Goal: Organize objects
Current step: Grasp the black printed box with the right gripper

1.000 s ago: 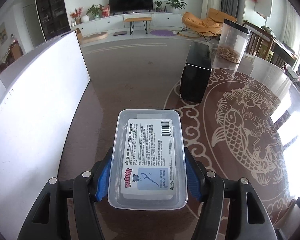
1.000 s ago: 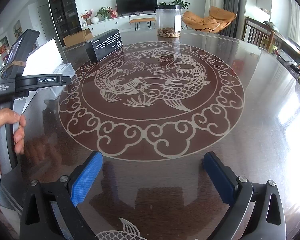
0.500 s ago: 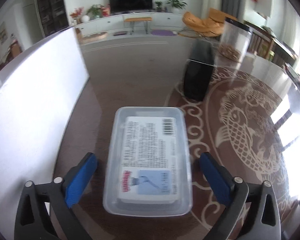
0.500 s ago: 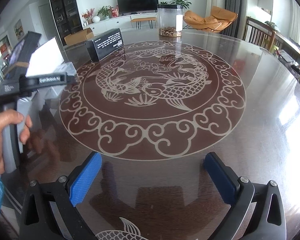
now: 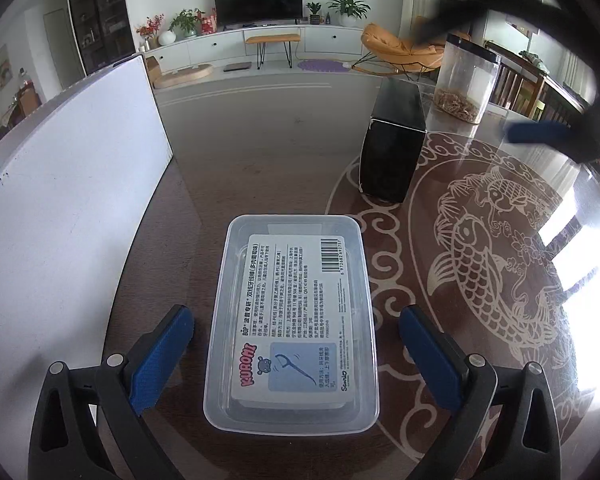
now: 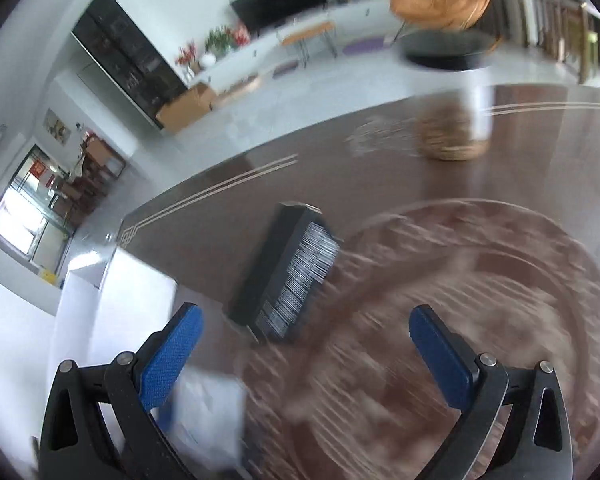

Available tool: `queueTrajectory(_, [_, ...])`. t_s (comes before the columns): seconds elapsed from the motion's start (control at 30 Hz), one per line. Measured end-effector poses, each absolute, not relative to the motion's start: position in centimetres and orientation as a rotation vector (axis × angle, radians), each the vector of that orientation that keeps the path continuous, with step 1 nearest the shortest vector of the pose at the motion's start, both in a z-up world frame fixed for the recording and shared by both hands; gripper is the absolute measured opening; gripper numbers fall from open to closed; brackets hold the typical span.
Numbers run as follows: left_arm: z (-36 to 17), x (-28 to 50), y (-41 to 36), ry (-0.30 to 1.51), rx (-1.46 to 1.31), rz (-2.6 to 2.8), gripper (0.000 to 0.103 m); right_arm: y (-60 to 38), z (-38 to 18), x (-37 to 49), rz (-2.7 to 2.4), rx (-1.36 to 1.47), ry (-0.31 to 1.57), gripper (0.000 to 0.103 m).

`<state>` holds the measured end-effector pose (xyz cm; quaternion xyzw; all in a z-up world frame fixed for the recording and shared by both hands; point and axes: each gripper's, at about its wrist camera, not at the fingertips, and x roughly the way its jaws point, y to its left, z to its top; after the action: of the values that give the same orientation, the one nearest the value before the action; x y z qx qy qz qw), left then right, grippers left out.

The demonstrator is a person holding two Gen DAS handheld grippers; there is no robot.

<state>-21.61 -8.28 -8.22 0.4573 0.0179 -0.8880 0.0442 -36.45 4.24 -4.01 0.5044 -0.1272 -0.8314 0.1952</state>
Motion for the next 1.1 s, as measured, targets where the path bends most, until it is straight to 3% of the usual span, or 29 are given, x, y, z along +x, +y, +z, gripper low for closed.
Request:
queueTrajectory(0.17, [-8.2, -21.7, -8.2, 0.057, 1.398, -2.714, 0.103, -0.6, -7.6, -40.1, -2.203, 1.61, -0.298, 0.102])
queueTrajectory(0.2, [-8.2, -21.7, -8.2, 0.057, 1.398, -2.714, 0.103, -0.7, -8.3, -40.2, -2.188, 1.627, -0.303, 0.093])
queueTrajectory(0.23, [-8.2, -21.7, -8.2, 0.057, 1.398, -2.715, 0.103, -0.4, -8.8, -40.2, -2.178, 1.625, -0.323, 0.058])
queueTrajectory(0.37, [-8.3, -21.8, -8.3, 0.057, 1.398, -2.715, 0.103, 2.2, -8.8, -38.6, -2.185, 1.543, -0.374, 0.041])
queueTrajectory(0.47, [-8.3, -21.8, -8.3, 0.057, 1.397, -2.715, 0.103, 4.6, -8.3, -36.7, -2.17, 1.503, -0.412, 0.035])
queueTrajectory(0.73, [-8.3, -21.7, -8.3, 0.057, 1.397, -2.715, 0.103, 16.5, -10.6, -26.7, -2.089, 1.396, -0.798, 0.037])
queueTrajectory(1.03, [-8.4, -21.8, -8.4, 0.057, 1.397, -2.715, 0.103, 28.0, -10.0, -17.0, -2.52, 1.245, -0.749, 0.079])
queueTrajectory(1.1, [-8.4, -21.8, -8.4, 0.057, 1.397, -2.715, 0.103, 29.0, -9.7, -15.1, -2.627, 1.207, -0.682, 0.083])
